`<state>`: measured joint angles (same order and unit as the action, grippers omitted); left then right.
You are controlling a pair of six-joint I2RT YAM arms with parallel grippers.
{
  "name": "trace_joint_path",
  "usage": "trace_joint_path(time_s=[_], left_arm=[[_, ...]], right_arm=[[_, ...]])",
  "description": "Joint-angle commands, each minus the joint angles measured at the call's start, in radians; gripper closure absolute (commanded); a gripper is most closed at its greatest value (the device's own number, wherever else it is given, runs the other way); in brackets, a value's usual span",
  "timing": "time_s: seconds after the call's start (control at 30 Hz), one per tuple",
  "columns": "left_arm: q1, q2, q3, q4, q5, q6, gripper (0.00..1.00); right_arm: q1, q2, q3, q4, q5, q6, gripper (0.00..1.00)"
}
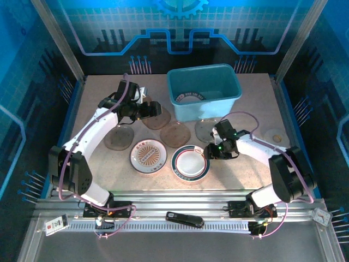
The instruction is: Place the plates into the plastic bin on the countertop
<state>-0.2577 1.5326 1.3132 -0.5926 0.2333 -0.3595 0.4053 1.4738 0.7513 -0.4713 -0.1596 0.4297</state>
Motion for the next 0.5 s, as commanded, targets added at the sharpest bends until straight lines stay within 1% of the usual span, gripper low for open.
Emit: trace_joint_path(time_s=[0.0, 0.3, 0.47], left_arm=[[0.009, -0.038, -0.023, 0.004, 0.010, 0.000, 0.16], [0.007, -0.016, -0.014, 0.005, 0.012, -0.015, 0.16], [0.008, -0.002, 0.001, -0.004, 0.012, -0.012, 0.16]], right_arm=[[0.019, 0.033, -0.015, 0.055, -0.029, 0.006, 0.48], [0.059, 0.133, 0.019, 0.060, -0.031, -0.007, 0.55], [0.082, 0.173, 0.032, 0.058, -0.015, -0.008, 0.62]])
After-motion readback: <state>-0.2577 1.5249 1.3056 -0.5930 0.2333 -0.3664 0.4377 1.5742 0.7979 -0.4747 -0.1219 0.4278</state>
